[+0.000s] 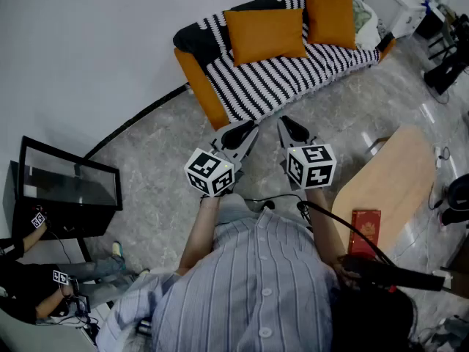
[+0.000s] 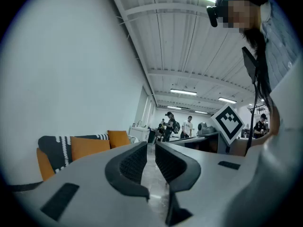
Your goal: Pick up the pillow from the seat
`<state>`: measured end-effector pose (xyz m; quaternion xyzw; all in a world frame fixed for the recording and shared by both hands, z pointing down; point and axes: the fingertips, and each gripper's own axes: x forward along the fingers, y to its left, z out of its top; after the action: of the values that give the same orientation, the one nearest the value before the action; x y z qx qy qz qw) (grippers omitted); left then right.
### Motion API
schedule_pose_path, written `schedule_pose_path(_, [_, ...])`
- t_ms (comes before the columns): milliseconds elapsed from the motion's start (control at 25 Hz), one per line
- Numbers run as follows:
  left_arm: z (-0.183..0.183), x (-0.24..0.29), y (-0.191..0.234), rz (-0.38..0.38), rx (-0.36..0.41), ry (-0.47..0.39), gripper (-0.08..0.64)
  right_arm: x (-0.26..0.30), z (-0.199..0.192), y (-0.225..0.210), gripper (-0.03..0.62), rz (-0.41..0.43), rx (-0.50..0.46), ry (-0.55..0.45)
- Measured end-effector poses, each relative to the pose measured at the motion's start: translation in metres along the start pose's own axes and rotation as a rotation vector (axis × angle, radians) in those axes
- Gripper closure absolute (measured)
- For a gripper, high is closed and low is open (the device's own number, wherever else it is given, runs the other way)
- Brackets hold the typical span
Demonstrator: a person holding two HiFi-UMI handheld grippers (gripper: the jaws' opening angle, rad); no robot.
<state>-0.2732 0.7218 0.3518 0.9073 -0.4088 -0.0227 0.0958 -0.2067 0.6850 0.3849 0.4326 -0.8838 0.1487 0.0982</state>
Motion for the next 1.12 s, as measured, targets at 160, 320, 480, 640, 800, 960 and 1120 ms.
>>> schedule_pose_path(160, [-0.004,0.015,-0.006,-0.012,0.007,0.013,0.517,-0.002,0.001,-0.014,0.552,-0.001,0.004,-0.011])
schedule_pose_path(320, [-0.006,0.023,-0.009,-0.014,-0.011,0.013,0.517,-0.006,0.003,-0.019,0.551,0.01,-0.011,-0.043])
schedule_pose_path(480, [-0.005,0.027,-0.005,-0.011,-0.033,0.003,0.517,-0.004,0.001,-0.025,0.551,0.005,-0.009,-0.039])
schedule_pose_path(640, [-0.004,0.032,0.0,-0.01,-0.035,0.002,0.517,-0.002,-0.002,-0.032,0.551,-0.001,0.01,-0.04])
schedule_pose_path(800, [-0.008,0.041,0.002,-0.029,-0.03,0.028,0.517,0.006,-0.002,-0.045,0.551,-0.017,0.042,-0.043])
schedule_pose_path(960, [-0.012,0.054,0.018,-0.041,-0.042,0.042,0.517,0.023,-0.002,-0.055,0.551,-0.027,0.059,-0.032])
schedule_pose_path(1120, [-0.014,0.074,0.045,-0.055,-0.062,0.052,0.517,0.049,-0.001,-0.068,0.551,-0.044,0.058,-0.006])
